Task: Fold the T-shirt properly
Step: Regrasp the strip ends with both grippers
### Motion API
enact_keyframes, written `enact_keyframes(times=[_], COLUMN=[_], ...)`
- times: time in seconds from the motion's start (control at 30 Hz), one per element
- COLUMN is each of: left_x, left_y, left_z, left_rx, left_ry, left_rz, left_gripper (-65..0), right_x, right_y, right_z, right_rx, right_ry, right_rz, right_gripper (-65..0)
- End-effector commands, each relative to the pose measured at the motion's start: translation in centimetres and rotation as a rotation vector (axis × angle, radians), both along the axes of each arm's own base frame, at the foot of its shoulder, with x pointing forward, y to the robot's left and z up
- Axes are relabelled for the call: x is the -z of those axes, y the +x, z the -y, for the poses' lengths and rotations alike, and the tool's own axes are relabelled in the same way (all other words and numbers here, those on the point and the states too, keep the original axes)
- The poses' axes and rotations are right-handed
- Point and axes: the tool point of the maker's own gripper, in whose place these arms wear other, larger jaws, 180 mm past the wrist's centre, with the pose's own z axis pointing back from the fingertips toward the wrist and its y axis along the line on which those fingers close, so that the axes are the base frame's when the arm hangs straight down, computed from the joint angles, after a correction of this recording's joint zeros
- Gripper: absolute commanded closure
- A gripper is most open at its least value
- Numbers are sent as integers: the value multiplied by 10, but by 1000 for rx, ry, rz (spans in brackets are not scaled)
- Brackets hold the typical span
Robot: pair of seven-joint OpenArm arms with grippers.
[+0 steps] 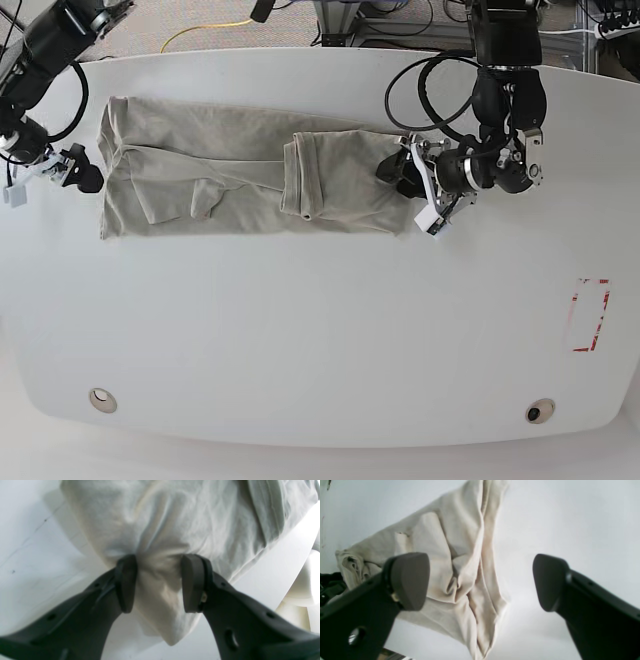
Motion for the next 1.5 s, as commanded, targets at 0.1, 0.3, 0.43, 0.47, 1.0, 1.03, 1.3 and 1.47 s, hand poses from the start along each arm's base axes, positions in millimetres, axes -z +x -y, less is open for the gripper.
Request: enact_keyframes(times=[0.1, 0.3, 0.43, 0.47, 1.0, 1.03, 1.3, 1.47], left_x=[-7, -7, -7, -7, -6, -7, -19, -14], left_y=[6, 6, 7, 7, 7, 7, 21, 24], left_z=[-2, -2, -2, -2, -1, 1, 17, 47], left_rx=[0, 2, 0, 0, 5, 5, -10, -2], left_ry=[6, 5, 5, 3, 7, 4, -41, -101], left_rz=[25, 25, 27, 27, 23, 25, 48, -3], left_gripper=[-264, -264, -264, -264, -264, -264, -265, -265], right_x=[2, 27, 36, 37, 33, 31, -19, -53], right_y=[5, -2, -3, -3, 15, 16, 20, 23], right_z=[-11, -44, -63, -66, -70, -66, -56, -66], right_rx=[-29, -62, -89, -91, -103, -105, -196, -279], right_ry=[0, 56, 85, 90, 63, 48, -159, -294], right_rz=[25, -1, -13, -14, 11, 8, 84, 124], right_gripper=[-626, -626, -626, -626, 0, 0, 0, 0])
